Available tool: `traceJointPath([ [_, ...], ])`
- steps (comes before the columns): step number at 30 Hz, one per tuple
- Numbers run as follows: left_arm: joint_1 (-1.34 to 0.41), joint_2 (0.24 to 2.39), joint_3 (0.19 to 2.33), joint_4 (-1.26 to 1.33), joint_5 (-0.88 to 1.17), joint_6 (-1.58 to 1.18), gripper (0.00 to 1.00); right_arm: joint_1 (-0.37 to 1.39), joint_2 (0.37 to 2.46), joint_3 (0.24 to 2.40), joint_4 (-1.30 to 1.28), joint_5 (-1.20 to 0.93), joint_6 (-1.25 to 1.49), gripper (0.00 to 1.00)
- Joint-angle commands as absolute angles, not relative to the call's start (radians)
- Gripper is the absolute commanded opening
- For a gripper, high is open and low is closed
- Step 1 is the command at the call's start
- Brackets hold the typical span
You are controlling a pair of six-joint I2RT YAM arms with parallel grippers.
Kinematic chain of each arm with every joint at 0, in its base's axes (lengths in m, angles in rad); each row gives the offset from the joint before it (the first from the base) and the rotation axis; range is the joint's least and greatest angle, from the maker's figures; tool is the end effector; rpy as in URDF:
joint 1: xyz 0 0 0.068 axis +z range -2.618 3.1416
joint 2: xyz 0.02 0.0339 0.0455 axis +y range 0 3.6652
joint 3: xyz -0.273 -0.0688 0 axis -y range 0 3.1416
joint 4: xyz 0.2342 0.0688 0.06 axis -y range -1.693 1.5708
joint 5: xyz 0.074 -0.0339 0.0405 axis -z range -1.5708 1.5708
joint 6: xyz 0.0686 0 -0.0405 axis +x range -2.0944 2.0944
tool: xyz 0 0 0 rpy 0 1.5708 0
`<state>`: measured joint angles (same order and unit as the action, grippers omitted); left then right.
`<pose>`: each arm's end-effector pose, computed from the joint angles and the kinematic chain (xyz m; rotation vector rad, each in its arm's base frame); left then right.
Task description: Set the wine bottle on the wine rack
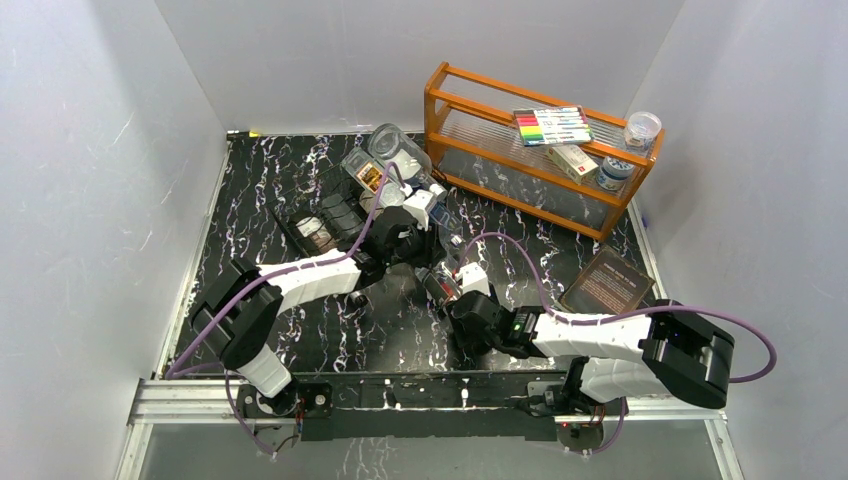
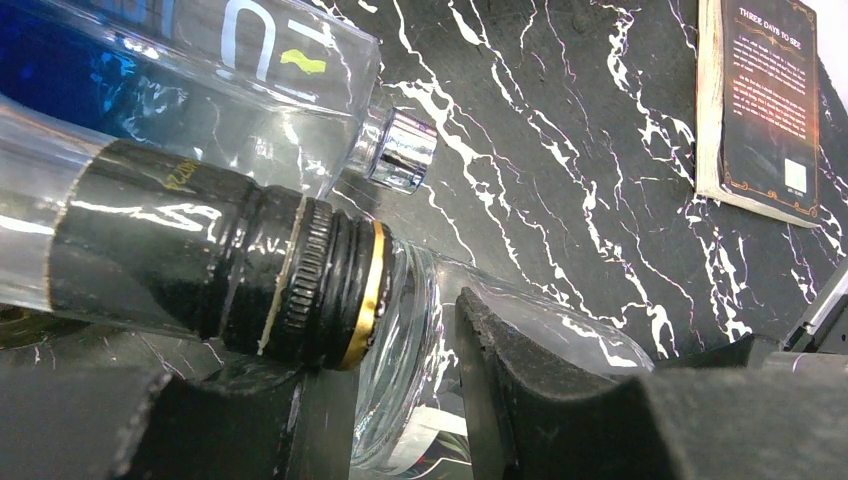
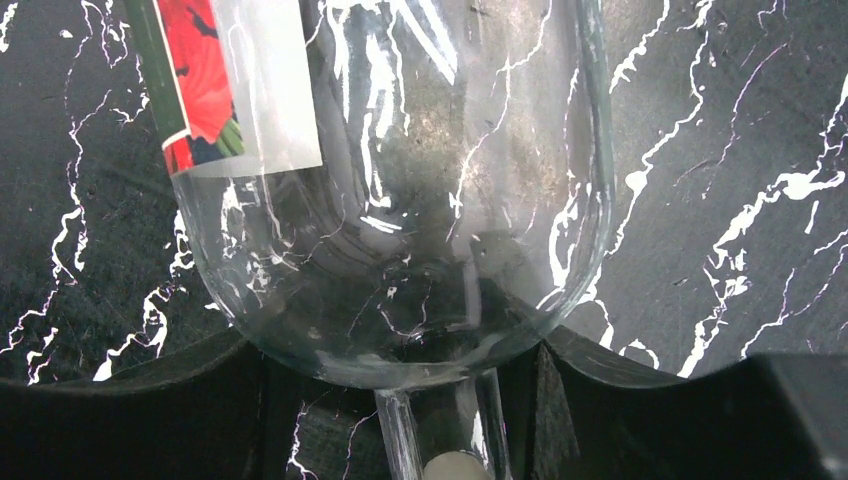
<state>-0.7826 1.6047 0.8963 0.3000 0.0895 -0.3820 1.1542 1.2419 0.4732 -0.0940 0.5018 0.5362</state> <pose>0.2628 -0.2700 0.2230 0.4729 2.0225 -0.8277 0.1229 0.1962 0.1503 -0.4922 2.2590 0.2450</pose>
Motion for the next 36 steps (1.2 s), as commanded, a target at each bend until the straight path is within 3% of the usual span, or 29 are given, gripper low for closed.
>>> traceJointPath([
  [1, -0.844, 1.582, 0.853, 0.155, 0.311, -0.411, 0.34, 1.127, 1.268, 0.473, 0.141, 0.666, 0.515, 0.43],
  [4, -0.844, 1.572, 0.85, 0.157, 0.311, -0.411, 0.34, 1.127, 1.275, 0.473, 0.131, 0.685, 0.52, 0.26],
  [7, -0.844, 1.564, 0.848, 0.156, 0.308, -0.412, 0.34, 1.127, 1.266, 0.468, 0.125, 0.692, 0.52, 0.02],
  [8, -0.844, 1.563, 0.846, 0.156, 0.307, -0.414, 0.34, 1.127, 1.261, 0.467, 0.122, 0.692, 0.519, 0.0],
  [16, -0.844, 1.531, 0.855, 0.15, 0.302, -0.423, 0.35, 1.127, 1.161, 0.45, 0.103, 0.68, 0.513, 0.0],
  [36, -0.844, 1.484, 0.947, 0.057, 0.15, -0.44, 0.7, 1.127, 0.92, 0.398, 0.092, 0.679, 0.495, 0.0],
])
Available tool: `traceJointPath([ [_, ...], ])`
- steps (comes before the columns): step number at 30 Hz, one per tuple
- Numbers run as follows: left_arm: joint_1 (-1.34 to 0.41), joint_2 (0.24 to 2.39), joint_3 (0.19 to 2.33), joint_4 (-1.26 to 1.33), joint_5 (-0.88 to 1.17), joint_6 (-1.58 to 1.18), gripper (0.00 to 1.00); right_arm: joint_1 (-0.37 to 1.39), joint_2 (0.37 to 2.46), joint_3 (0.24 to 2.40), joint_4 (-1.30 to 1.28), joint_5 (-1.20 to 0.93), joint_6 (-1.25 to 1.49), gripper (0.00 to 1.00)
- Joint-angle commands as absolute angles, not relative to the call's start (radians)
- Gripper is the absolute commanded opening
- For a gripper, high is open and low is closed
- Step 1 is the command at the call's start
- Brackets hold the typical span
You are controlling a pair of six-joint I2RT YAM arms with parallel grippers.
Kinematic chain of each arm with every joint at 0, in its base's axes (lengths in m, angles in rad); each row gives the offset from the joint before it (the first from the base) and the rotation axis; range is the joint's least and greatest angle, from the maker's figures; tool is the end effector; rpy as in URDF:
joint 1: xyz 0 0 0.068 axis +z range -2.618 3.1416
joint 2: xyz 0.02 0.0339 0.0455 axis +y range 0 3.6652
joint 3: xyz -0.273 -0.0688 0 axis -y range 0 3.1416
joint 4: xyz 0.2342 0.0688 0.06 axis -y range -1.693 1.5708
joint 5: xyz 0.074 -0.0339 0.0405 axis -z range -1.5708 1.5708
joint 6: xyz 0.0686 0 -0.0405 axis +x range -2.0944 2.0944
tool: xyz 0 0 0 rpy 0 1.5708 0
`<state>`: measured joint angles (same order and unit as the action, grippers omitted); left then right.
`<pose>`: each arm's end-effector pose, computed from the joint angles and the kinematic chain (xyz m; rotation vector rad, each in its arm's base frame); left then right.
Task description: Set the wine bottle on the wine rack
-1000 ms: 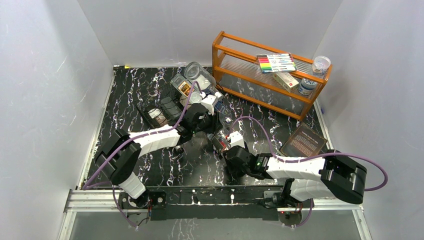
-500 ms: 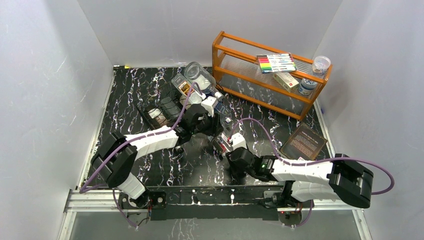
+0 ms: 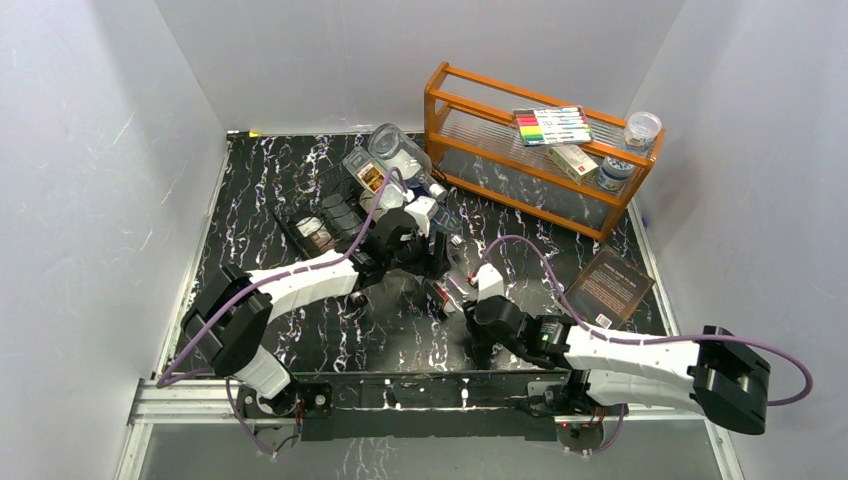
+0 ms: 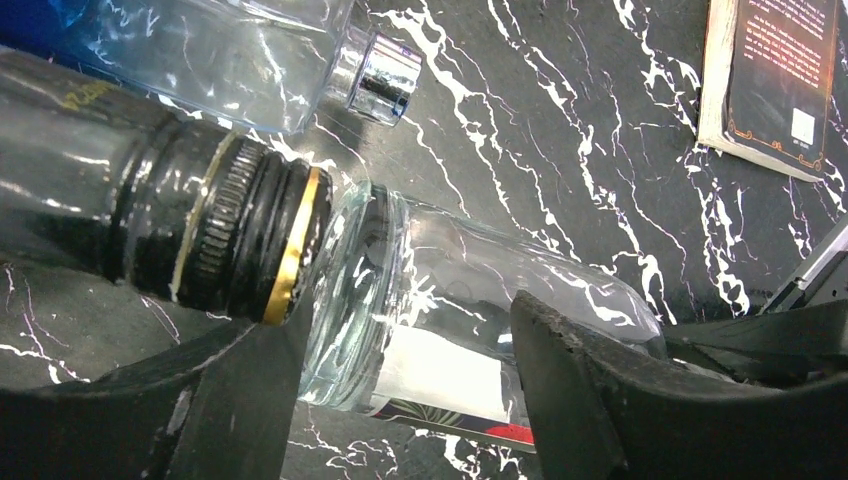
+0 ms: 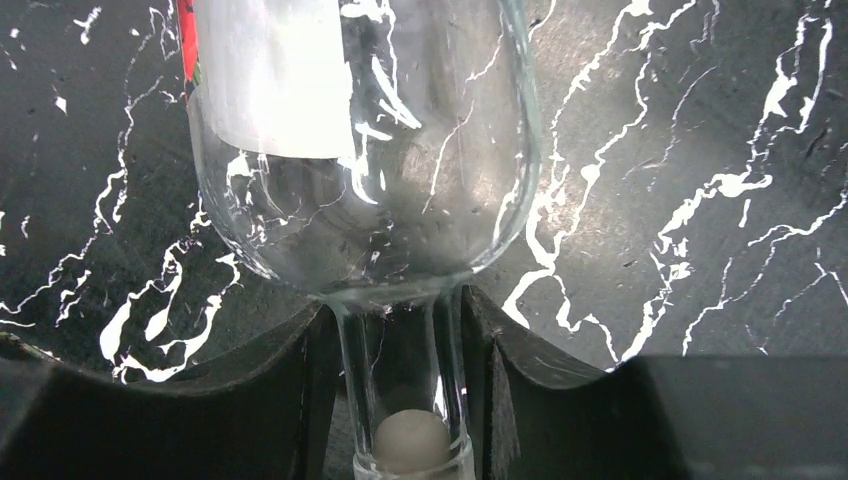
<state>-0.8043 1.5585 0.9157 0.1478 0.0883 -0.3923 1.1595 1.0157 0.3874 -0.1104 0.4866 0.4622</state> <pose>0.2490 -0.2673 0.2265 0.4996 2.1113 -0.8079 0.1095 0.1709 0.1657 -0.5284 2.1648 0.3307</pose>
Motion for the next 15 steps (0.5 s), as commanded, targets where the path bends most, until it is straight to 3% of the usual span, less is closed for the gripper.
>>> traceJointPath([
  [1, -0.844, 1.478, 0.95, 0.056, 0.145, -0.444, 0.72, 1.127, 0.908, 0.395, 0.096, 0.675, 0.49, 0.0],
  [15, -0.844, 1.424, 0.961, 0.026, 0.071, -0.46, 0.87, 1.127, 0.863, 0.396, 0.046, 0.591, 0.496, 0.0],
])
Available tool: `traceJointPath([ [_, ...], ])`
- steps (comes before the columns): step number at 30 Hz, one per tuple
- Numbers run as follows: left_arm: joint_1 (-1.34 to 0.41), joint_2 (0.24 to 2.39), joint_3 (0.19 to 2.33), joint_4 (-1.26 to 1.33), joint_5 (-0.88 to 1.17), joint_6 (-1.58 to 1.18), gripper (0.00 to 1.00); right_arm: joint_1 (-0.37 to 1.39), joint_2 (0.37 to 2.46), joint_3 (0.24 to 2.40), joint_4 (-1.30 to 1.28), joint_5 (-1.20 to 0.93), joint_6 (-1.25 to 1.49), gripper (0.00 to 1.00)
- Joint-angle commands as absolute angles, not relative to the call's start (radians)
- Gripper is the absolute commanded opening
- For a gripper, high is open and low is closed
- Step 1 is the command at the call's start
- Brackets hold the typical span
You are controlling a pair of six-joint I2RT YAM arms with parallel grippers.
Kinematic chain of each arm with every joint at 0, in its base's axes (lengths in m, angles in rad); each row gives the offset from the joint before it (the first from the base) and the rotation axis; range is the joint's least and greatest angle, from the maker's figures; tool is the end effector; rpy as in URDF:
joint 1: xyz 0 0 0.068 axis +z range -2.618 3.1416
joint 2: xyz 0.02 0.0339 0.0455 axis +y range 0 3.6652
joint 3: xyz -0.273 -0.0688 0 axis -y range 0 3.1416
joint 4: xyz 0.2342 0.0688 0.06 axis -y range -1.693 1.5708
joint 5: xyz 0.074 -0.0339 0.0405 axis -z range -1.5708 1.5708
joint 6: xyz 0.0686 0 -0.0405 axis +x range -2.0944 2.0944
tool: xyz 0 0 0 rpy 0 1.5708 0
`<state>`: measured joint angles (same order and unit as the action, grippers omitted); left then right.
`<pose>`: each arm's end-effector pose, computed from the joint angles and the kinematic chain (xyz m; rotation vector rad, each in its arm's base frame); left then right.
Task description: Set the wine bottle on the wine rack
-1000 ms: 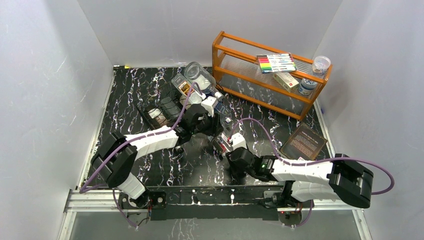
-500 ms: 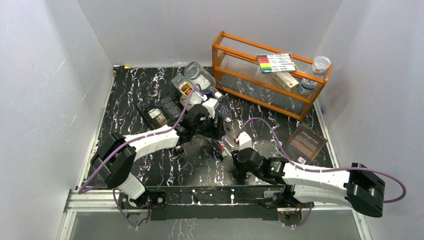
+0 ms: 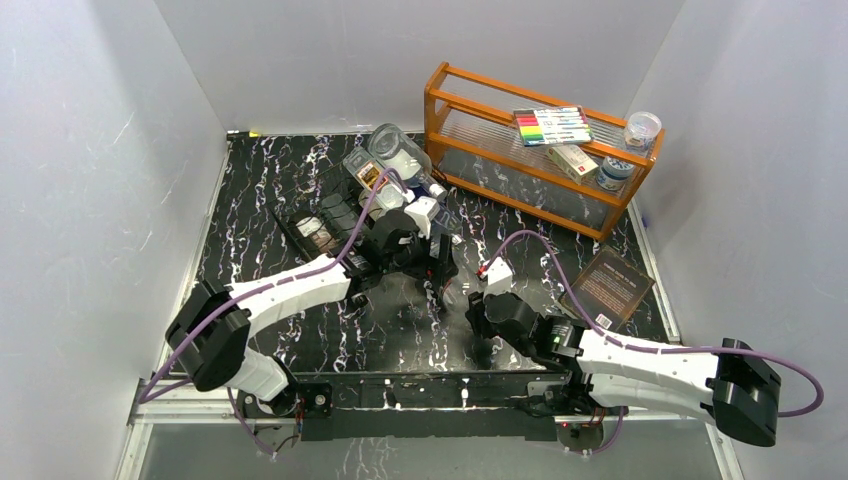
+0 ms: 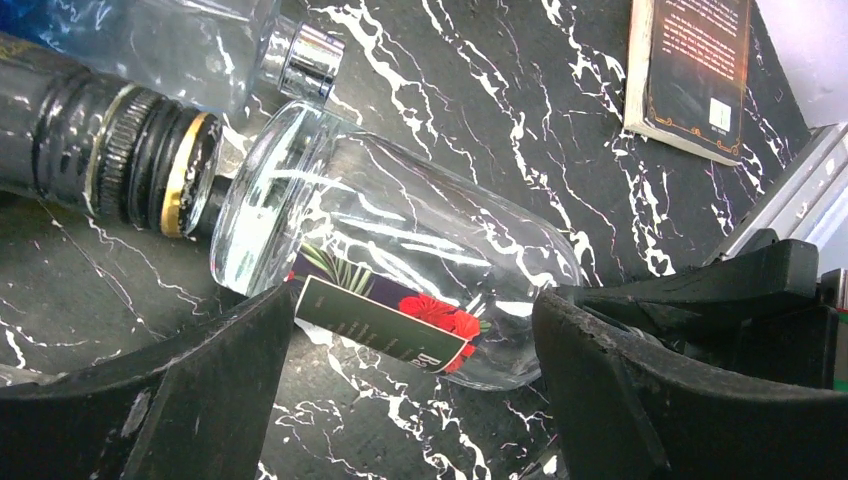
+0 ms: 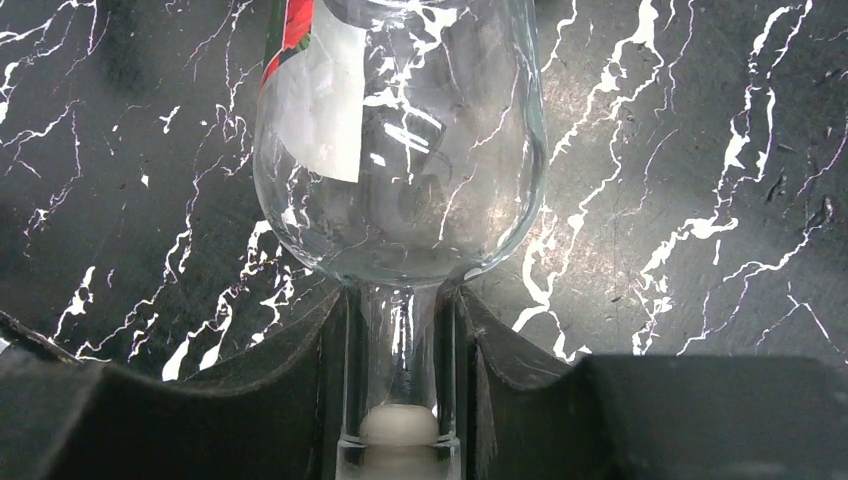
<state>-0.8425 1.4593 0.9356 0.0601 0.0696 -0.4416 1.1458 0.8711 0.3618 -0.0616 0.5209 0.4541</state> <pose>0.2293 -0.2643 0.2560 0.4729 2.0953 -0.8547 0.1095 0.1593 0.1884 -0.4171 2.0441 0.4256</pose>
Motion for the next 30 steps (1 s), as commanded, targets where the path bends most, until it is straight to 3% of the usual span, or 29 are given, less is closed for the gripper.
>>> traceJointPath([
  [1, -0.844, 1.424, 0.959, 0.027, 0.065, -0.463, 0.88, 1.127, 0.87, 0.397, 0.035, 0.583, 0.502, 0.0],
  [12, -0.844, 1.413, 0.952, -0.016, -0.042, -0.503, 0.9, 1.151, 0.953, 0.411, -0.148, 0.164, 0.566, 0.0],
  [19, -0.842, 1.344, 0.977, -0.151, -0.205, -0.514, 0.9, 1.183, 1.063, 0.474, -0.177, 0.215, 0.567, 0.0],
  [23, -0.832, 1.295, 0.97, -0.195, -0.237, -0.515, 0.96, 1.186, 1.093, 0.477, -0.17, 0.233, 0.598, 0.0],
  [28, -0.801, 1.256, 0.946, -0.221, -0.254, -0.521, 0.98, 1.186, 1.125, 0.523, -0.164, 0.311, 0.596, 0.41],
  [30, -0.79, 1.243, 0.943, -0.228, -0.241, -0.518, 0.98, 1.185, 1.147, 0.536, -0.166, 0.328, 0.602, 0.5],
])
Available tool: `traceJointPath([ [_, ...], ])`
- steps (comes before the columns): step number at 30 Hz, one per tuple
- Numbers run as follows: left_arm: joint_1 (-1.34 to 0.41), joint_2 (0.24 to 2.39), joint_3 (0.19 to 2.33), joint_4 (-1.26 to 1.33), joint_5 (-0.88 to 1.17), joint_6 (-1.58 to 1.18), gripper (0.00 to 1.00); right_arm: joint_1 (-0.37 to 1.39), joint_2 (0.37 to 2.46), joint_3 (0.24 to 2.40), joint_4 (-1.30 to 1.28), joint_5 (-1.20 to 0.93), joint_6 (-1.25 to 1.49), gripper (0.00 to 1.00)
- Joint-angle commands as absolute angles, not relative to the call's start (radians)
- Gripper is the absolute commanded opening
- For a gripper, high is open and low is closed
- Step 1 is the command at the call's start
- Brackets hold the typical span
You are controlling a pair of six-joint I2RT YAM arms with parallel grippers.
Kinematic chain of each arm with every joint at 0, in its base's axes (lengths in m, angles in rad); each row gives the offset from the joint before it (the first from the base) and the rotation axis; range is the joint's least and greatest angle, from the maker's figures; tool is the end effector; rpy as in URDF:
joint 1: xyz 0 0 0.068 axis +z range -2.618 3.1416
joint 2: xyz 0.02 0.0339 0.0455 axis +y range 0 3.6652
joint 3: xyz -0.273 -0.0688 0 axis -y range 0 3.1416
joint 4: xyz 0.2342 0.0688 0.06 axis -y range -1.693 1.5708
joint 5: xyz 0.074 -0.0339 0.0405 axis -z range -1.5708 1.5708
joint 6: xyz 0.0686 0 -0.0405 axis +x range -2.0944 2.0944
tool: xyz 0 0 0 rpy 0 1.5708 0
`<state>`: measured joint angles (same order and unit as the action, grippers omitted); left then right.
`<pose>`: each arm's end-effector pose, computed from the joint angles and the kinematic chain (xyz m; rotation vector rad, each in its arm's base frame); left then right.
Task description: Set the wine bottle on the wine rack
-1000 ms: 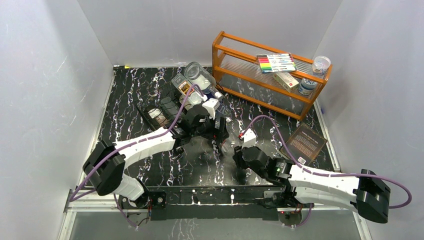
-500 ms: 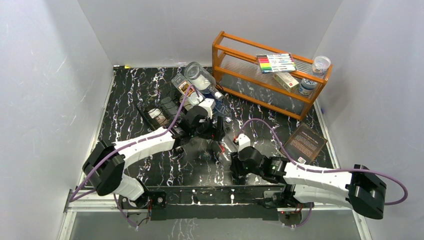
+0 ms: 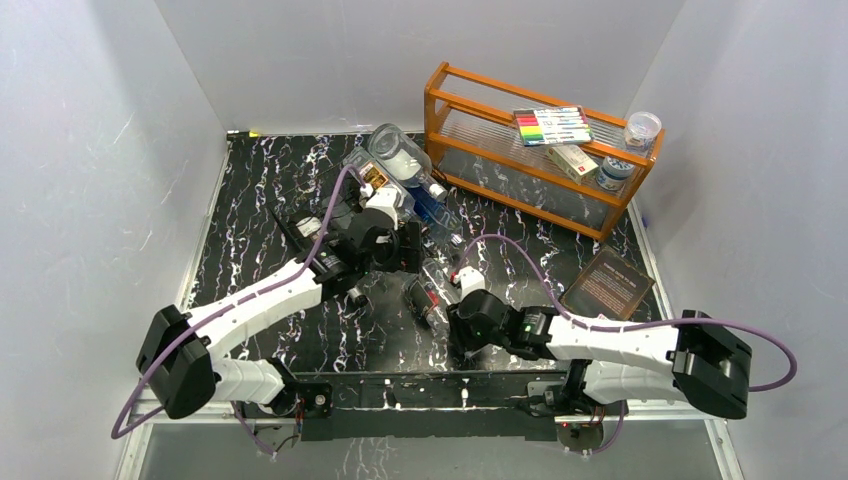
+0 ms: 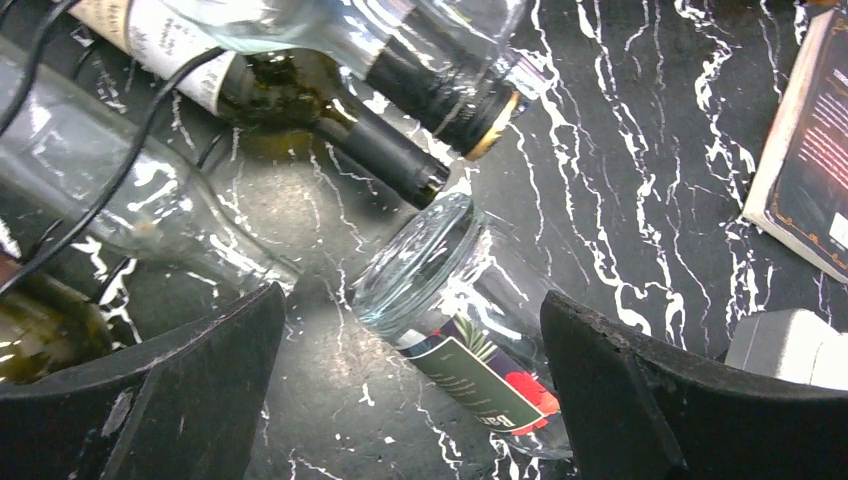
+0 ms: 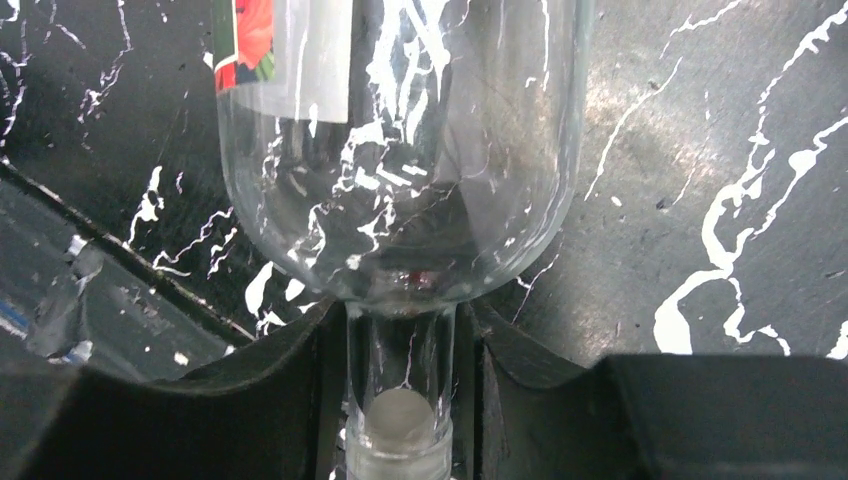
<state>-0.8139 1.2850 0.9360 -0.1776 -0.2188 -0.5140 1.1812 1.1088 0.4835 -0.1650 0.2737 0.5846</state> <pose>0.2206 -0.2119 0.2809 0.1852 2.1278 -0.5714 0.1014 0.1982 0.1699 -0.5726 2.3227 0.5502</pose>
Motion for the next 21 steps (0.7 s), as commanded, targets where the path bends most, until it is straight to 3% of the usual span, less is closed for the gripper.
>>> traceJointPath([
  [1, -0.787, 1.238, 0.94, -0.23, -0.24, -0.517, 0.98, 1.184, 1.159, 0.542, -0.166, 0.332, 0.6, 0.52],
  [7, -0.779, 1.213, 0.922, -0.226, -0.226, -0.511, 0.98, 1.184, 1.233, 0.583, -0.193, 0.371, 0.609, 0.6],
  [12, -0.776, 1.202, 0.914, -0.225, -0.222, -0.508, 0.98, 1.184, 1.263, 0.595, -0.195, 0.386, 0.614, 0.61],
  [21, -0.77, 1.191, 0.904, -0.218, -0.216, -0.503, 0.98, 1.184, 1.371, 0.589, -0.158, 0.475, 0.602, 0.47],
])
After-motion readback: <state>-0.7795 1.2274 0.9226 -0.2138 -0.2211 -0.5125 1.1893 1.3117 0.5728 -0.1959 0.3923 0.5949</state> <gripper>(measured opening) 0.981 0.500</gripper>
